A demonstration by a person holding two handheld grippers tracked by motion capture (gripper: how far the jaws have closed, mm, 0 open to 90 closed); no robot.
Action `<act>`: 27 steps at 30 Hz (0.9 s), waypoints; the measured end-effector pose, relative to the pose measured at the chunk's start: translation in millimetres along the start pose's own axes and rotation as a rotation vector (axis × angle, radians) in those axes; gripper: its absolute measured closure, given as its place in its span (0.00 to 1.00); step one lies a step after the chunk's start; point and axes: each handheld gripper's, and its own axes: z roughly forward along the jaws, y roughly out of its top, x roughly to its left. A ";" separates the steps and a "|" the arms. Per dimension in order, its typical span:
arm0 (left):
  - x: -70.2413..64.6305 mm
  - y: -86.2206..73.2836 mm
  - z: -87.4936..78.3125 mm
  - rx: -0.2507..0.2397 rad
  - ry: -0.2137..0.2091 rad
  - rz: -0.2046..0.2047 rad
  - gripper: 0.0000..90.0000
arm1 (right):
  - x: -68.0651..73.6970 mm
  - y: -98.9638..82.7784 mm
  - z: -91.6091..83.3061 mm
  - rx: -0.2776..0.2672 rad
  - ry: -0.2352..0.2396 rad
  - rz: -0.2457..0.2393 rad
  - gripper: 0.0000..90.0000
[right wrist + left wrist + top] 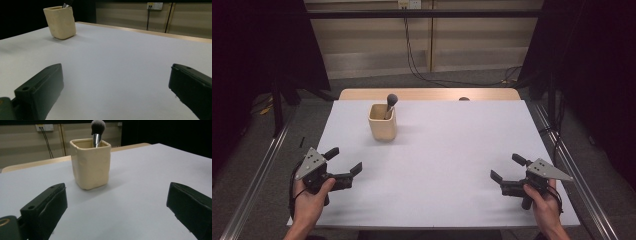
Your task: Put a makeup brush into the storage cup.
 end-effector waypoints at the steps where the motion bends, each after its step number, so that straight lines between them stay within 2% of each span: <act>1: -0.2 -1.3 -1.1 -0.005 0.004 0.001 0.03 | 0.5 0.2 -0.4 -0.001 0.001 -0.002 0.00; 5: -3.6 -6.8 -5.5 0.002 -0.007 -0.003 0.03 | 1.2 -0.2 -0.7 0.002 0.005 -0.007 0.00; 11: -11.8 -16.5 -12.9 0.025 -0.028 0.015 0.03 | 1.2 -0.3 -1.4 0.001 0.003 -0.004 0.00; 16: -11.6 -22.1 -18.3 0.025 -0.008 0.001 0.03 | 1.5 -0.4 -0.8 0.003 0.004 -0.004 0.00; 18: -12.0 -25.9 -19.5 0.025 0.004 0.007 0.03 | 1.9 -0.1 -0.8 0.001 0.006 -0.004 0.00; 20: -11.7 -29.0 -21.8 0.037 -0.013 0.003 0.03 | 2.0 0.0 -1.4 0.000 0.008 -0.005 0.00; 24: -10.9 -28.2 -24.8 0.024 -0.004 -0.010 0.03 | 1.0 -0.4 -0.7 0.003 0.007 -0.009 0.00; 27: -11.0 -27.2 -28.1 0.011 0.005 -0.005 0.03 | 1.6 -0.4 -0.8 0.001 0.012 -0.013 0.00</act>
